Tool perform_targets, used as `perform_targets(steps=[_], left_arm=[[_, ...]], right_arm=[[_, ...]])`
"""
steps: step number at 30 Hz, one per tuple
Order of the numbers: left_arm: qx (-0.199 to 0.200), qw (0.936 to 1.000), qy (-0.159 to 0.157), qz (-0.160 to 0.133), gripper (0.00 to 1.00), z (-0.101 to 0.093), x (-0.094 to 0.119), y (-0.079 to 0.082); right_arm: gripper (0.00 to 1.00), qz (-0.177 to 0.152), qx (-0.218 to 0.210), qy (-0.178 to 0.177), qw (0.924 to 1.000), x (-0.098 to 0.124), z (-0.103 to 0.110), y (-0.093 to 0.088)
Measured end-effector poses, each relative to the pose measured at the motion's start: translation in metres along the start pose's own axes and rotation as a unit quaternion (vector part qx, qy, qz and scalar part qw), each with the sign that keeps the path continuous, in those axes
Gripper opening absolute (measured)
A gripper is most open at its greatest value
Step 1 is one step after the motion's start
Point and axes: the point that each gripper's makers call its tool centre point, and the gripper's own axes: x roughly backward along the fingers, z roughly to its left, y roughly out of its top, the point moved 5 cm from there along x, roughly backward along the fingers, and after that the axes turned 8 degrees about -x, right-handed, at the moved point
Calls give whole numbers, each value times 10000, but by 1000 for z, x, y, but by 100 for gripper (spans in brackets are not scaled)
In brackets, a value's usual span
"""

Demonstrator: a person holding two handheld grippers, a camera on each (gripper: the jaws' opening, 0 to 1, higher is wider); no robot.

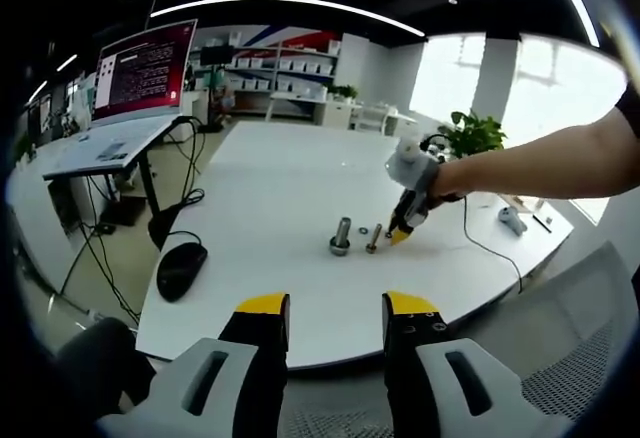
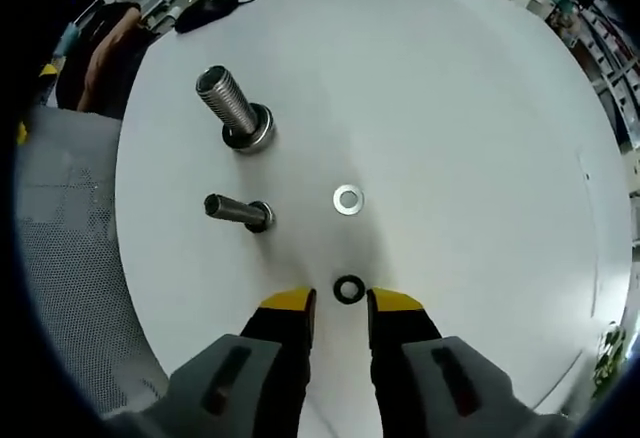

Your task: Place the washer onto the threaded stud by aligning its center hole with the stud, sliding it down to the base, and recovering from edge contact or off-axis alignment until the washer reaches the visible bottom stop.

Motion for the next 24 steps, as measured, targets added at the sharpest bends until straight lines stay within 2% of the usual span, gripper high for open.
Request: perform_targets(steps=[4,8,10,18,24], left_arm=[[11,10000,6,-6,35,2,0,-1],[15,10000,12,-13,35,0,0,0],[16,10000,11,-11,35,0,0,0],[22,10000,13,-18,35,1,0,0],[35,10000,24,-30,35,1,0,0]], right_arm=[[19,12,153,9,9999,9,11,-5],[17,33,114,-14,9999,1,-1,1],[15,52,118,-45,9999,8,9,-3],[15,262,261,-66,9993,7,10,-1],[16,119,99,59,9999,8,6,-3]])
